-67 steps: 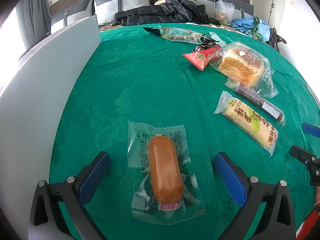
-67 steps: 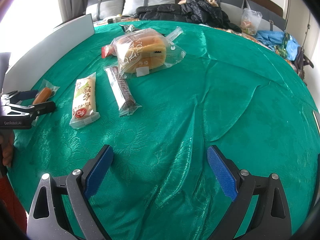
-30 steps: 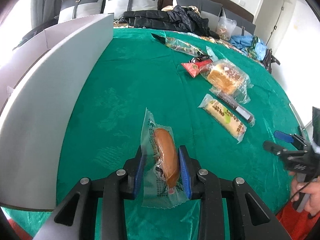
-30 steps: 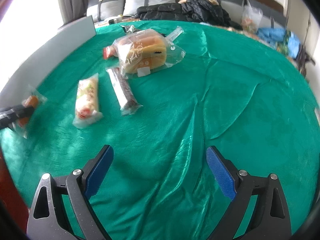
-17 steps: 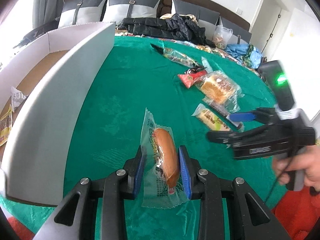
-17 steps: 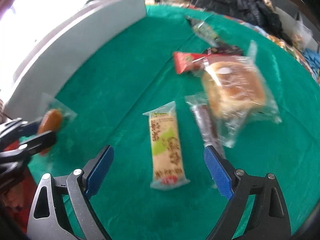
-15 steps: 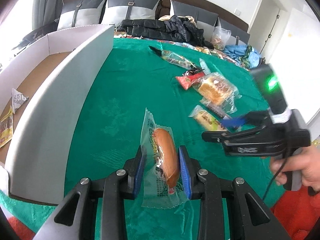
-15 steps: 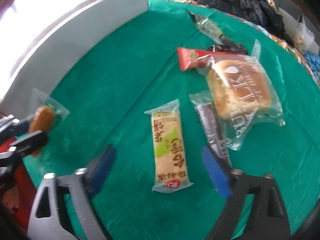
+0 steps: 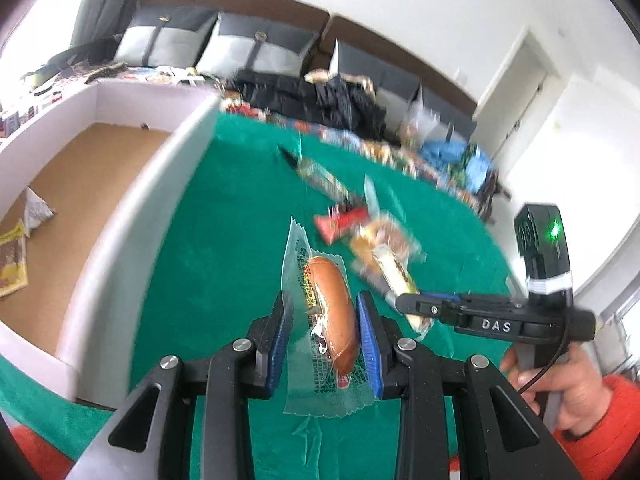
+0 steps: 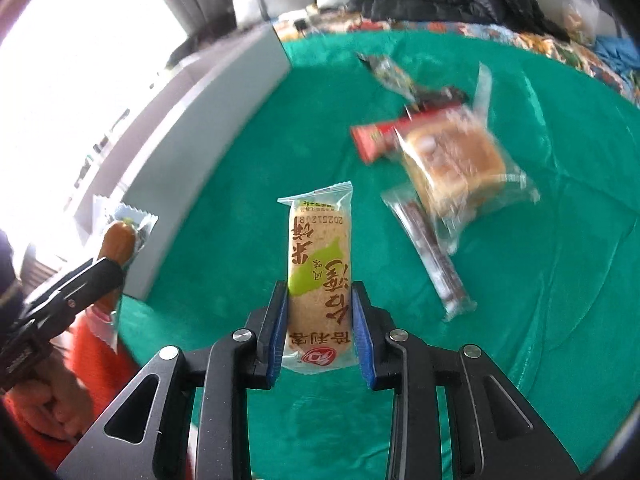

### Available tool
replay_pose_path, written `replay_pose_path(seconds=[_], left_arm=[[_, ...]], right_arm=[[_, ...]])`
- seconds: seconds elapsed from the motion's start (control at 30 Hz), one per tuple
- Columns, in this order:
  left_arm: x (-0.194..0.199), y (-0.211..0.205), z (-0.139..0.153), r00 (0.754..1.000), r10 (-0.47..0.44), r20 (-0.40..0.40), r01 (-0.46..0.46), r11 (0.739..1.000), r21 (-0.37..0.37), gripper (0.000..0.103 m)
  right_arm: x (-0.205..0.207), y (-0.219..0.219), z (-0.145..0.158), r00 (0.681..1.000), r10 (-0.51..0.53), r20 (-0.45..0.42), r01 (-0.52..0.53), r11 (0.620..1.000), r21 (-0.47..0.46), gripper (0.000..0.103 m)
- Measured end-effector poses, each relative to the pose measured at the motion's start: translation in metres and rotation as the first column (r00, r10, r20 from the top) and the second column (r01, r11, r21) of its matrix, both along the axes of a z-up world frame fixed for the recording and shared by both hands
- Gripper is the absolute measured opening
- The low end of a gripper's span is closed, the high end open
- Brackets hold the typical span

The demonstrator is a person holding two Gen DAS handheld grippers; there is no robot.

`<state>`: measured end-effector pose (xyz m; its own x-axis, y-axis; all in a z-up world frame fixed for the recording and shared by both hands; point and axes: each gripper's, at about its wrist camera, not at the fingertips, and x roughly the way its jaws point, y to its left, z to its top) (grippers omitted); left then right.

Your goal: Organize snacks

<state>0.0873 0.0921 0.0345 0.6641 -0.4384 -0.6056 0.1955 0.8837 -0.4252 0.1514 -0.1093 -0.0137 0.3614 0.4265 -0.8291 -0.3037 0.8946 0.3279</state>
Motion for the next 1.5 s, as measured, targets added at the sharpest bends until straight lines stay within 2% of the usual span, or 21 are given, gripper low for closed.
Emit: replay_pose_path(seconds=[0.1,0.17,0.27,0.4,0.47,0.5,0.53,0.57,0.6,0.63,0.7,0.8,0.9,0.93,1.03,1.13,1.23,1.33,1.4,1.5], left_arm=[[0.003,0.039,0.027,0.998,0.063,0.029,-0.062,0.997,-0.035,0.032],[0.006,0.066,0.04,0.993,0.107,0.043,-0.105,0.994,-0.029,0.032],[0.013,0.118,0.057,0.978,0.202,0.059,-0.205,0.978,0.041,0.032],[0.025,0.175,0.059,0.955,0.296,0.029,-0.297,0.948,0.115,0.033],[0.031,0.194,0.054,0.942,0.336,0.016,-0.333,0.925,0.183,0.041],[0.035,0.202,0.051,0.932,0.362,0.008,-0.354,0.908,0.223,0.045],[0.038,0.21,0.047,0.921,0.389,-0.003,-0.375,0.89,0.259,0.059],[0.04,0.215,0.042,0.911,0.412,-0.015,-0.391,0.876,0.283,0.08],[0.039,0.221,0.04,0.895,0.445,-0.018,-0.42,0.856,0.301,0.087],[0.035,0.222,0.037,0.887,0.462,-0.009,-0.438,0.847,0.301,0.09],[0.024,0.223,0.036,0.882,0.471,0.006,-0.455,0.85,0.266,0.091],[0.01,0.204,0.032,0.894,0.448,0.018,-0.441,0.872,0.214,0.093],[0.001,0.156,0.032,0.937,0.346,0.037,-0.348,0.924,0.158,0.095],[-0.002,0.14,0.033,0.948,0.315,0.042,-0.318,0.937,0.144,0.099],[-0.006,0.081,0.029,0.978,0.204,0.044,-0.207,0.974,0.094,0.103],[0.004,0.024,0.006,0.994,0.105,-0.02,-0.104,0.993,0.062,0.103],[0.021,-0.028,-0.033,0.993,0.042,-0.11,-0.028,0.992,0.121,0.102],[0.035,-0.065,-0.067,0.987,0.019,-0.157,0.013,0.98,0.2,0.102],[0.046,-0.082,-0.083,0.986,0.022,-0.168,0.022,0.967,0.255,0.102],[0.064,-0.096,-0.102,0.984,0.04,-0.173,0.017,0.947,0.321,0.102]], right_arm=[[0.007,0.018,0.03,1.0,0.007,0.027,-0.009,0.997,0.078,0.031],[0.014,0.031,0.054,0.999,0.018,0.051,-0.025,0.99,0.138,0.031],[0.027,0.066,0.089,0.995,0.063,0.079,-0.08,0.971,0.225,0.031],[0.032,0.137,0.125,0.982,0.154,0.111,-0.18,0.942,0.284,0.031],[0.038,0.175,0.133,0.974,0.193,0.116,-0.219,0.93,0.296,0.032],[0.042,0.194,0.133,0.972,0.209,0.109,-0.233,0.924,0.305,0.035],[0.048,0.206,0.133,0.97,0.221,0.1,-0.242,0.917,0.316,0.037],[0.051,0.22,0.131,0.969,0.227,0.093,-0.245,0.916,0.316,0.055],[0.05,0.225,0.129,0.971,0.222,0.091,-0.24,0.922,0.304,0.071],[0.049,0.226,0.127,0.974,0.206,0.097,-0.225,0.931,0.286,0.071],[0.041,0.213,0.124,0.974,0.181,0.133,-0.212,0.939,0.27,0.071],[0.031,0.166,0.106,0.973,0.132,0.19,-0.166,0.97,0.175,0.071],[0.019,0.093,0.068,0.963,0.031,0.269,-0.039,0.999,0.026,0.071],[0.013,0.066,0.055,0.953,-0.006,0.304,0.016,0.999,-0.033,0.071],[-0.008,-0.017,0.013,0.929,-0.098,0.358,0.177,0.965,-0.195,0.071],[-0.026,-0.097,-0.028,0.922,-0.189,0.337,0.298,0.903,-0.309,0.071],[-0.041,-0.157,-0.051,0.9,-0.287,0.328,0.393,0.859,-0.327,0.071],[-0.044,-0.194,-0.06,0.87,-0.389,0.303,0.471,0.839,-0.273,0.071],[-0.037,-0.201,-0.061,0.863,-0.428,0.268,0.491,0.837,-0.243,0.071],[-0.026,-0.196,-0.065,0.87,-0.426,0.248,0.484,0.832,-0.27,0.071]])
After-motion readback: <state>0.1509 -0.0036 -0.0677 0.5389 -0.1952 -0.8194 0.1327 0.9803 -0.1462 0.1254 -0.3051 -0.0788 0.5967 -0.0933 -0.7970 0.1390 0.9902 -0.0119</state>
